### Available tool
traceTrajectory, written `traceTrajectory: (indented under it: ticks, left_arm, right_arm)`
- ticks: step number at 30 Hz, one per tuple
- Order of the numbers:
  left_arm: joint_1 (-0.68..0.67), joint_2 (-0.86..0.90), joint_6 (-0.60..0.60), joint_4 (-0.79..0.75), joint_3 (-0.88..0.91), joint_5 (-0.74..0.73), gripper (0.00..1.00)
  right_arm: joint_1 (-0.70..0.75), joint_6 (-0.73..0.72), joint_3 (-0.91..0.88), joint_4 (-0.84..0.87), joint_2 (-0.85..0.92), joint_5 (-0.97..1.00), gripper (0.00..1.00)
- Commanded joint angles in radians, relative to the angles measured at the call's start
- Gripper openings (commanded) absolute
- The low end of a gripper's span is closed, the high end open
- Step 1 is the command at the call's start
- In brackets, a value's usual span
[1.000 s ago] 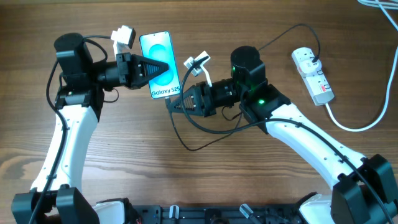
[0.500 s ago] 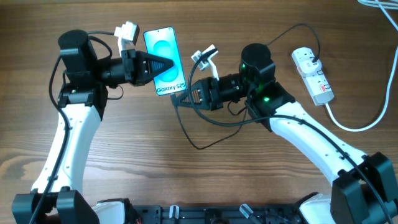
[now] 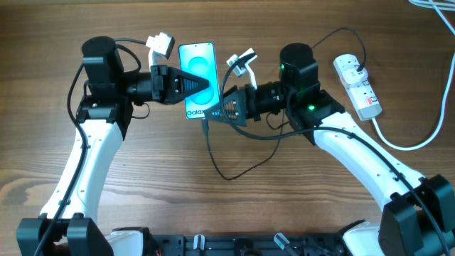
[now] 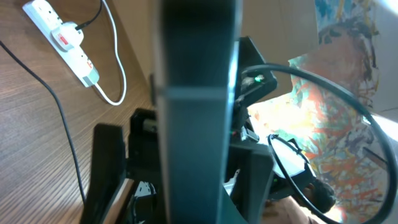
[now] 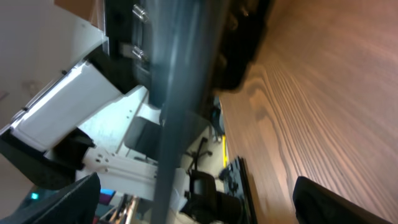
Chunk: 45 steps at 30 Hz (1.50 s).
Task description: Plug charger to phone and switch on socket
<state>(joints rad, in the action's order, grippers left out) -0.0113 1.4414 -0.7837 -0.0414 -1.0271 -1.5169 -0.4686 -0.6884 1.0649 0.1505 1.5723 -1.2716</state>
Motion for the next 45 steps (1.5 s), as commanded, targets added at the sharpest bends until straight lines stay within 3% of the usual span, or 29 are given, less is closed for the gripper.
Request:
traceTrajectory:
  ticks: [1, 6, 9, 12, 15, 17, 21, 23, 27, 35, 38, 41, 43, 45]
  left_arm:
    - [0.003, -0.022, 0.029, -0.004, 0.001, 0.010, 0.04]
    - [0.003, -0.022, 0.027, 0.018, 0.001, 0.110, 0.04]
    - [0.003, -0.022, 0.027, 0.034, 0.001, 0.125, 0.04]
    - [0.003, -0.022, 0.013, 0.034, 0.001, 0.124, 0.04]
    - [0.003, -0.022, 0.013, 0.034, 0.001, 0.124, 0.04]
    - [0.003, -0.022, 0.013, 0.034, 0.001, 0.125, 0.04]
    - [0.031, -0.022, -0.007, 0.034, 0.001, 0.122, 0.04]
    - [0.055, -0.022, -0.039, 0.034, 0.001, 0.112, 0.04]
    - [0.060, -0.022, -0.040, 0.034, 0.001, 0.093, 0.04]
    - [0.060, -0.022, -0.039, 0.034, 0.001, 0.078, 0.04]
    - [0.060, -0.022, -0.039, 0.034, 0.001, 0.078, 0.04]
    - [0.060, -0.022, -0.039, 0.034, 0.001, 0.078, 0.04]
    - [0.060, -0.022, -0.039, 0.034, 0.001, 0.078, 0.04]
    - [0.060, -0.022, -0.039, 0.034, 0.001, 0.079, 0.04]
  right_arm:
    - [-0.005, 0.150, 0.014, -0.082, -0.003, -0.079, 0.99]
    - [-0.048, 0.194, 0.013, -0.129, -0.003, -0.098, 0.88]
    - [-0.073, 0.192, 0.013, -0.130, -0.003, -0.083, 0.70]
    - [-0.076, 0.153, 0.014, -0.130, -0.003, -0.029, 0.59]
    - [-0.076, 0.107, 0.013, -0.121, -0.003, 0.008, 0.43]
    - [-0.076, 0.102, 0.014, -0.117, -0.003, 0.016, 0.42]
    - [-0.060, 0.069, 0.014, -0.114, -0.003, 0.057, 0.53]
    - [-0.053, 0.058, 0.014, -0.110, -0.003, 0.060, 0.53]
    - [-0.053, 0.057, 0.014, -0.086, -0.003, 0.060, 0.42]
    - [-0.038, 0.030, 0.014, -0.027, -0.003, 0.072, 0.40]
    - [-0.012, 0.030, 0.014, -0.029, -0.003, 0.071, 0.28]
    - [-0.008, 0.026, 0.014, -0.032, -0.003, 0.070, 0.26]
    - [-0.008, 0.013, 0.014, -0.032, -0.003, 0.067, 0.11]
    - [-0.012, -0.003, 0.014, -0.032, -0.003, 0.067, 0.04]
